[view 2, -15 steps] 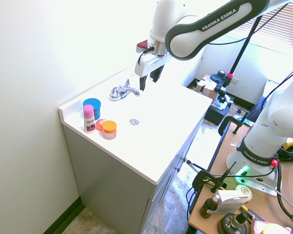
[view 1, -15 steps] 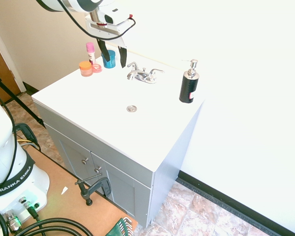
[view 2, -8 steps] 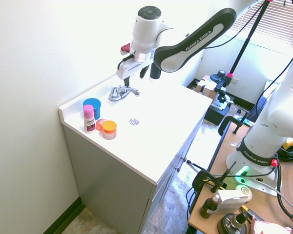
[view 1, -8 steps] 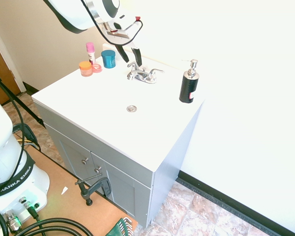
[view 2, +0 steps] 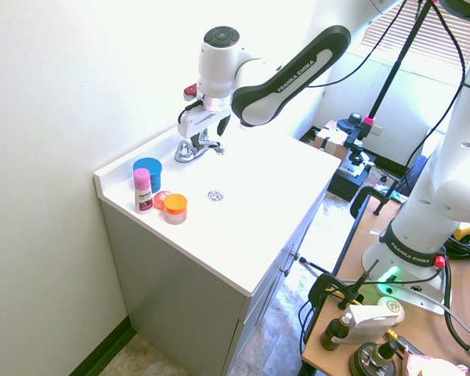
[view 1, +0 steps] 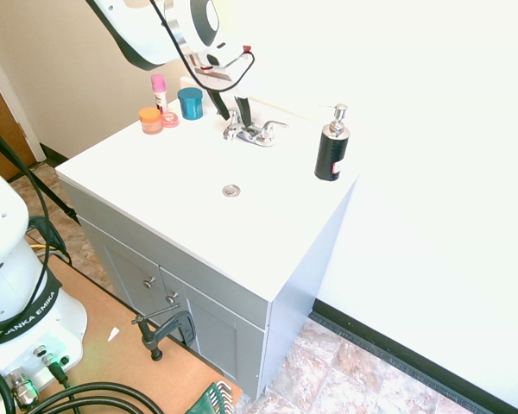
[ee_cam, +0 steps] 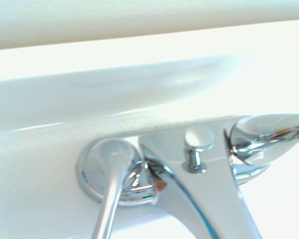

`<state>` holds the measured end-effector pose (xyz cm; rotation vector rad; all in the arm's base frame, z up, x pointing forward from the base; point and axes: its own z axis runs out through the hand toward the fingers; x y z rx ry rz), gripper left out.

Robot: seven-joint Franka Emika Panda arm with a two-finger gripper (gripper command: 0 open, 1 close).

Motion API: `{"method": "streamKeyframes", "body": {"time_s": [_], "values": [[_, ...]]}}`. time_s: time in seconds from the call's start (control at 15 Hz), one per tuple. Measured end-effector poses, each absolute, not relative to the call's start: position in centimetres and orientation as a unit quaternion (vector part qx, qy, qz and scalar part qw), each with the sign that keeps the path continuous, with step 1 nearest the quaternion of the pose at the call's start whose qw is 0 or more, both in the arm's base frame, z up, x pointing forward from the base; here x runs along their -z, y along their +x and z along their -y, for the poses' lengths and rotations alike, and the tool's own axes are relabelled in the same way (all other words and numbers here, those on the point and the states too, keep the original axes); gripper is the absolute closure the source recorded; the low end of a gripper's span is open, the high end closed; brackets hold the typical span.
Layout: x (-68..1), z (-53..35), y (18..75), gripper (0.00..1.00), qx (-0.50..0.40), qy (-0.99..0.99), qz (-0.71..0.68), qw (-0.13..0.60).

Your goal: Turn off the hot water

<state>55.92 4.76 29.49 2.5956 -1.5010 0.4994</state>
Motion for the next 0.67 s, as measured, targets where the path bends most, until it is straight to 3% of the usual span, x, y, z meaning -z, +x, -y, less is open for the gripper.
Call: {"method": "streamKeyframes", "body": {"time_s": [0.67], "values": [[-30.0, -7.3, 59.0, 0.0, -0.169, 0.855, 0.489, 0.03]]}}
